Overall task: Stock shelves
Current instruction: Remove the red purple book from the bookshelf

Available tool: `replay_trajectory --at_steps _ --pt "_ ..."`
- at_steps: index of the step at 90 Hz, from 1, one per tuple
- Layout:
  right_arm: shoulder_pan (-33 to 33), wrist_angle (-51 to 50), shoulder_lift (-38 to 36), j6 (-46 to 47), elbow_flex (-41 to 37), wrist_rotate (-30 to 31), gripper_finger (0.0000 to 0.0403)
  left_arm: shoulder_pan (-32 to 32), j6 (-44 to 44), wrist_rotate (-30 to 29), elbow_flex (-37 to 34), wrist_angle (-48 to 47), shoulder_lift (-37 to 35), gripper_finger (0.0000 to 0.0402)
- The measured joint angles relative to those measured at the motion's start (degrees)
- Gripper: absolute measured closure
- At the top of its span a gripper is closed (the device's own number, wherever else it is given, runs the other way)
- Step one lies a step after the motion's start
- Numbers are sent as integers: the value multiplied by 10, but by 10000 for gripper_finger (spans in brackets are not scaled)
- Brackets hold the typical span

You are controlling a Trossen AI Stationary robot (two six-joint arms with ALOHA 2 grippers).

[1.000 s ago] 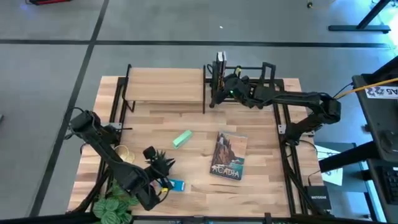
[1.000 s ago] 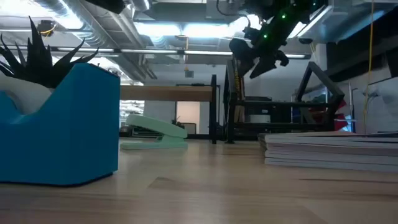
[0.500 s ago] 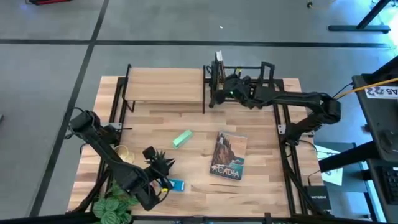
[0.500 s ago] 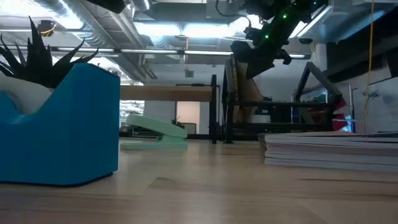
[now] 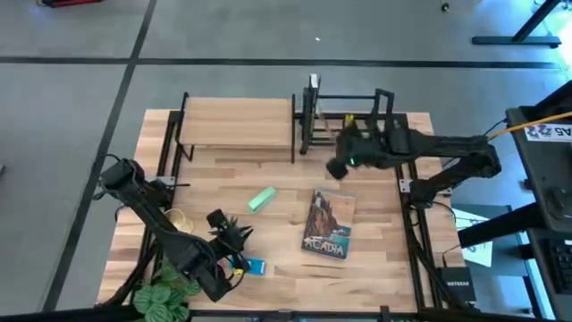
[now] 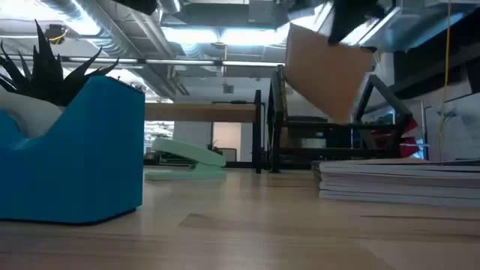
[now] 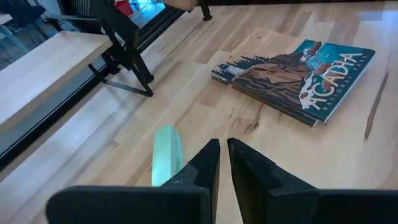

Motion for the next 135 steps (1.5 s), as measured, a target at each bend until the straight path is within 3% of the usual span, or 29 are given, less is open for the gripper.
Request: replay_trajectory --at_steps 19,31,39,60,83,103,119,135 --pt "153 -88 30 207 1 -130 402 14 74 -6 0 62 1 380" --pt "218 -168 63 313 1 -221 402 19 108 -8 0 84 5 380" --pt "250 -165 76 351 -1 -265 402 19 113 -11 0 84 10 380" --pt "278 -164 110 440 14 -259 403 32 111 -18 0 88 37 380" --pt "260 -165 170 409 21 -312 403 59 120 -18 0 141 85 380" --pt "259 -165 171 422 29 -273 403 94 202 12 0 245 135 380" --pt "253 -94 175 422 29 -250 400 124 281 48 0 326 174 380" --pt "234 -11 178 399 28 -250 390 141 307 89 0 349 187 380"
